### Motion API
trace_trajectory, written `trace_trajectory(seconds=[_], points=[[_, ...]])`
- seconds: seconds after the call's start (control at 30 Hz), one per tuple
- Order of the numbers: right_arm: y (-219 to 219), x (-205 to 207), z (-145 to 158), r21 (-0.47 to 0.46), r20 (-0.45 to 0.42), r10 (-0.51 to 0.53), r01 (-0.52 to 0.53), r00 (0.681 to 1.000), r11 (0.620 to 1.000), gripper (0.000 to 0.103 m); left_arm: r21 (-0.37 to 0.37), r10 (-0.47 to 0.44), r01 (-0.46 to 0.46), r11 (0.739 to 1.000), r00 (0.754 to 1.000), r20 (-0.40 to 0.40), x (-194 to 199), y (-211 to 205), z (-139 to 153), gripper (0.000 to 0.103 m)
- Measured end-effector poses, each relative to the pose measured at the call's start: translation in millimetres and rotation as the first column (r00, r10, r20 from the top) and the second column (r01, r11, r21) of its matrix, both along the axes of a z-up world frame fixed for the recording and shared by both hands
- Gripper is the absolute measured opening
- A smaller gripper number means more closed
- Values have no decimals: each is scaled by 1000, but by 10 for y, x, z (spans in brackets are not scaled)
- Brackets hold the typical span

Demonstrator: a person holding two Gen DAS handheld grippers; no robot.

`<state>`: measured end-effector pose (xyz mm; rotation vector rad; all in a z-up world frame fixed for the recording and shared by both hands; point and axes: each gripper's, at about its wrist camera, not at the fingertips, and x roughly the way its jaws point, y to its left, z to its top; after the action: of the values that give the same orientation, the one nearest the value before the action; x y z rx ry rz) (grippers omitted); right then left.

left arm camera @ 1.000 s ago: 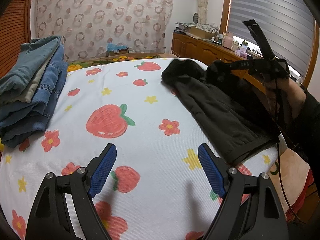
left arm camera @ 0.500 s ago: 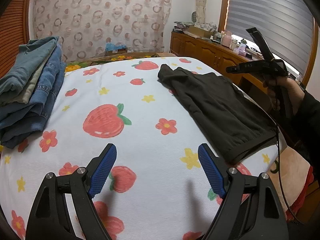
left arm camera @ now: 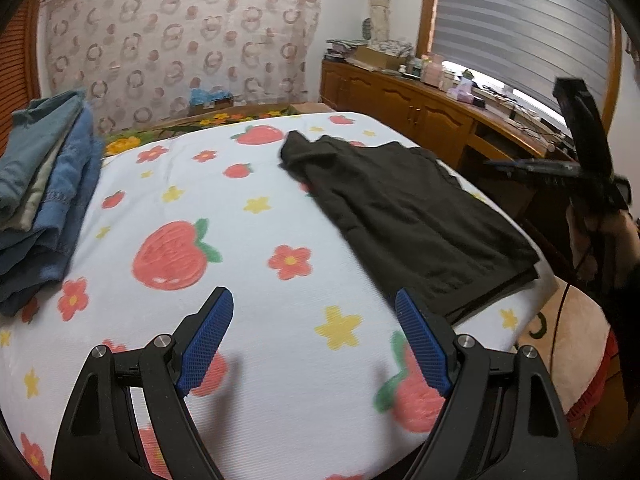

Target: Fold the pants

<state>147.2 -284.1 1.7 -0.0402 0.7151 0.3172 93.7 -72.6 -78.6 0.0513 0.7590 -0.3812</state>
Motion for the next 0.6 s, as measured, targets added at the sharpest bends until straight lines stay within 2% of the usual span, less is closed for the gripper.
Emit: trace_trajectory(seconds=[0.17, 0.23, 0.43, 0.6], points=[[-66, -342, -121, 7, -6, 14, -14, 1000, 1000, 29, -13, -63, 63, 998, 998, -6, 7, -186, 50, 83], [-84, -440, -170, 5, -7, 12, -12, 1000, 1000, 29, -32, -90, 89, 995, 996, -19, 26, -250, 60, 75], [-142, -719, -272, 12, 7, -29, 28, 1000, 1000, 29, -25, -139, 138, 990, 989, -53, 65, -488, -3, 59], [-135, -806, -337, 40, 0, -44, 44, 999, 998, 29, -1, -163, 164, 986, 983, -81, 56, -613, -112, 56]])
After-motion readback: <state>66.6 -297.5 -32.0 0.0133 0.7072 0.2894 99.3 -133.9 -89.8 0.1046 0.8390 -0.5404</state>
